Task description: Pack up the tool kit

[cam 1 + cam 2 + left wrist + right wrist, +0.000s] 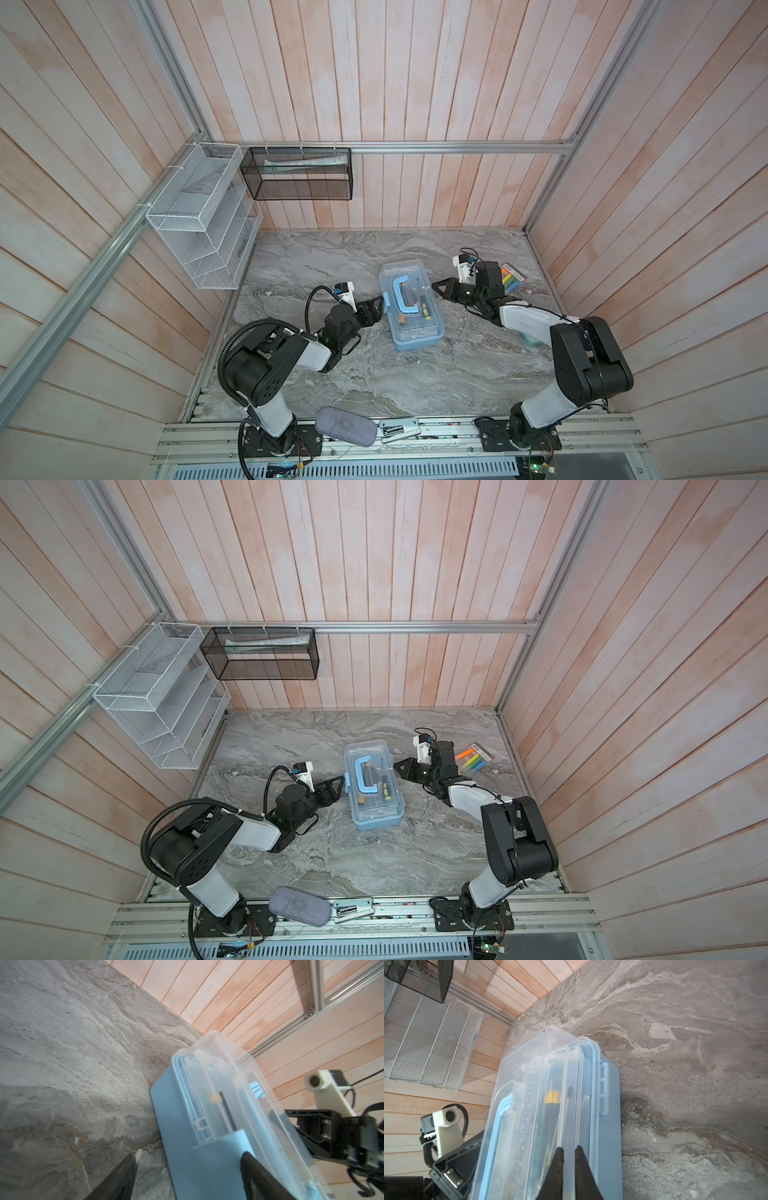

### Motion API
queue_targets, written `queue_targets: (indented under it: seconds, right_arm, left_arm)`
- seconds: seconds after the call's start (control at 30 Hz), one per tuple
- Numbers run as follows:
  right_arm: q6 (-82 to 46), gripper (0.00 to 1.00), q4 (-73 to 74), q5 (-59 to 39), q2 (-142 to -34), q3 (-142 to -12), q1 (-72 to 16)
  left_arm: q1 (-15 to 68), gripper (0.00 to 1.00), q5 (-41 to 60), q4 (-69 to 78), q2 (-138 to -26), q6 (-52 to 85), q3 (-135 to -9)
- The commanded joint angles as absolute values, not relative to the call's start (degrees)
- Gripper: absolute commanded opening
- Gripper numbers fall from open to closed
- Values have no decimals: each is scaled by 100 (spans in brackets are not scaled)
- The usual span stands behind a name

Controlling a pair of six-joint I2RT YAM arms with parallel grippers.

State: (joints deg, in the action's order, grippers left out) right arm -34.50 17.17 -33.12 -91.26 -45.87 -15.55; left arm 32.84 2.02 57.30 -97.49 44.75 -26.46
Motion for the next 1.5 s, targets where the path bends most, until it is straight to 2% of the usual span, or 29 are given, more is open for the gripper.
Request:
queue_targets:
  seconds: [0.0,0.2,0.73,0.9,1.47]
  right_arm:
    - [-3472,13,1793,-3657,-9153,-4535,-1763]
    - [-3402,12,1726,-3649,-9184,-4588,-1758]
    - [-3391,10,1706,-3650,-9227,-4561,-1765]
    - [-3376,8,1688,-3661,-9274,-4579,-1766]
    - [-3366,8,1677,-3674,-9363,-4588,-1767]
  left_arm:
    - [3322,78,861,6035,-9631,4795,-2588]
    - [3322,62,1014,5949,-9521,4975,-2584]
    - [3326,54,966,5651,-9226,4979,-2470]
    - [3327,45,1088,5729,-9391,4983,-2522]
    - [3313,38,1099,5916,-9546,5034,-2471]
